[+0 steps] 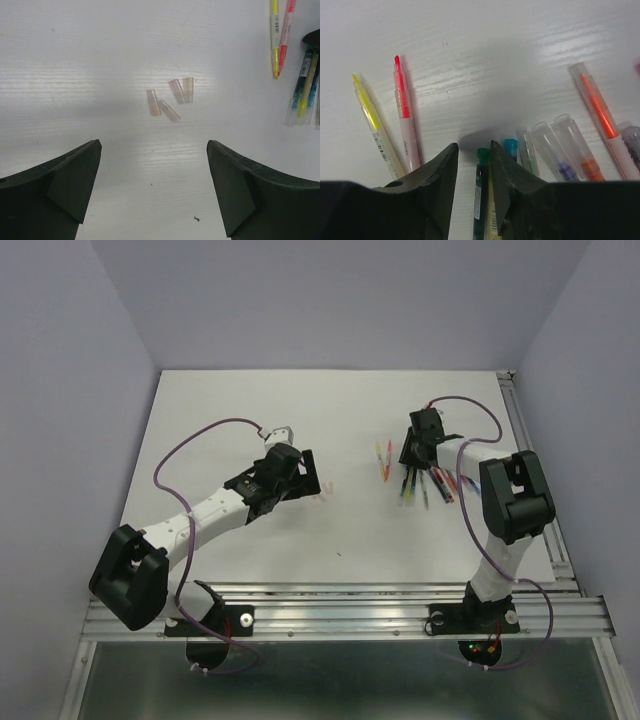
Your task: Open the pen caps
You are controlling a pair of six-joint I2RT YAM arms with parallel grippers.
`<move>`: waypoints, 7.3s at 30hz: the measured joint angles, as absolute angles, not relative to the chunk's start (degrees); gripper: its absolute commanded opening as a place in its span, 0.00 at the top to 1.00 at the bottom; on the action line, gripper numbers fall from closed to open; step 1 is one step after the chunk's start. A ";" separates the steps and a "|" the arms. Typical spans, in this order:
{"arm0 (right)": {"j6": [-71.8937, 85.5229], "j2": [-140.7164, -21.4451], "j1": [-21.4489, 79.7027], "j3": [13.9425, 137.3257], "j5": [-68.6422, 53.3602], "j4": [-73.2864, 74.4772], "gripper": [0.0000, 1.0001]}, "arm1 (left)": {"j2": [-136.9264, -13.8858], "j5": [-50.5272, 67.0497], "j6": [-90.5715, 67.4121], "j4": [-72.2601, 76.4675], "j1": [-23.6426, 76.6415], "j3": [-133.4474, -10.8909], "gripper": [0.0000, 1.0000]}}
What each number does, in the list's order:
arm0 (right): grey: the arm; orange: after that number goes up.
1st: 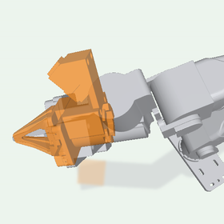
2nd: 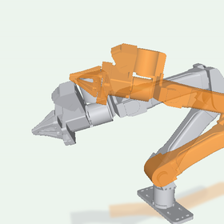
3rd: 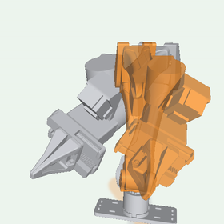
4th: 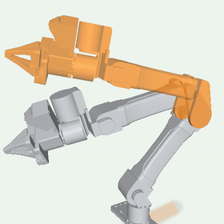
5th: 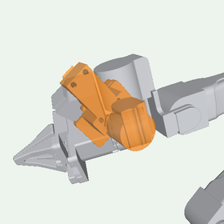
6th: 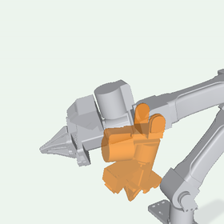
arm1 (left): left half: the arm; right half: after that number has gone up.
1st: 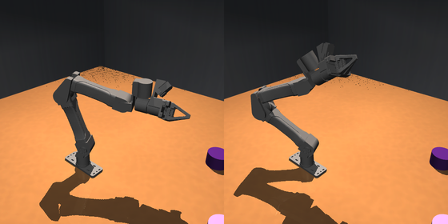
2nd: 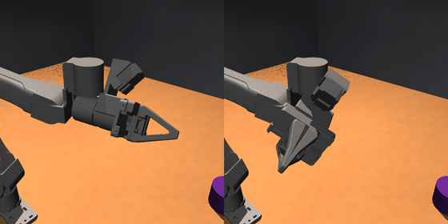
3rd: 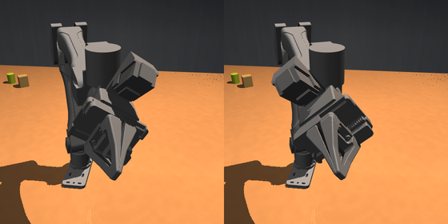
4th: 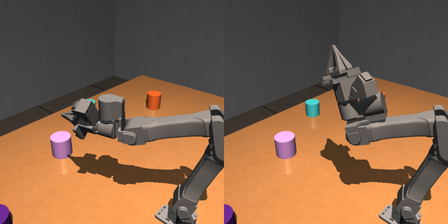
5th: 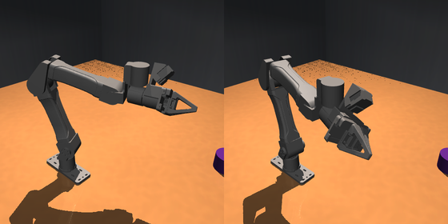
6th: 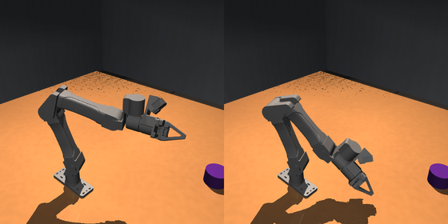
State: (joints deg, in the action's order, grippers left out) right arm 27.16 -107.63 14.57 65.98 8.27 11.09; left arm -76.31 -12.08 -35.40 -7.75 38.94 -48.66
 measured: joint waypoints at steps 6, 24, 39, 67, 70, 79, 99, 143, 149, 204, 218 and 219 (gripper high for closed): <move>28.36 -106.41 14.57 64.62 7.53 11.42 0.67 | -76.31 -12.08 -35.40 -7.86 38.94 -48.69 0.01; 29.04 -106.41 14.57 64.38 7.92 11.53 0.90 | -77.03 -12.51 -35.46 -8.05 38.87 -48.88 0.01; 28.34 -97.12 14.57 61.73 5.45 10.98 0.99 | -75.11 -4.14 -33.23 -4.10 37.95 -48.62 0.01; 54.87 -71.42 27.53 45.95 2.63 2.13 0.99 | -87.18 16.08 -27.88 12.75 50.85 -53.76 0.23; 55.77 -71.42 27.79 45.95 4.25 2.13 0.99 | -87.18 16.38 -27.86 12.69 50.98 -53.76 0.23; 56.62 -71.42 27.83 45.95 6.92 2.50 0.99 | -86.46 16.47 -27.88 12.23 51.20 -53.74 0.37; 56.36 -71.24 27.83 45.95 7.86 2.79 0.77 | -85.73 13.13 -27.11 7.53 51.48 -53.74 1.00; 38.44 -93.93 19.29 62.57 3.55 1.76 0.99 | -69.49 2.39 -39.27 1.10 49.36 -31.64 1.00; 32.08 -104.27 21.50 68.64 1.48 7.09 0.99 | -77.65 2.02 -37.63 0.58 37.65 -37.63 0.96; 31.18 -91.96 26.30 62.15 13.96 22.31 0.13 | -74.15 5.54 -31.18 0.27 34.76 -43.20 0.01; 31.77 -97.65 25.41 62.17 15.73 22.57 0.12 | -74.08 5.30 -30.89 0.21 34.76 -43.07 0.01; 31.79 -97.67 25.17 62.17 15.81 22.57 0.12 | -74.08 5.30 -30.89 0.21 34.76 -43.07 0.01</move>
State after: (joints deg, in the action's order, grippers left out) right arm 31.79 -97.67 25.17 62.17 15.81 22.57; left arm -74.08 5.30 -30.89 0.21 34.76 -43.07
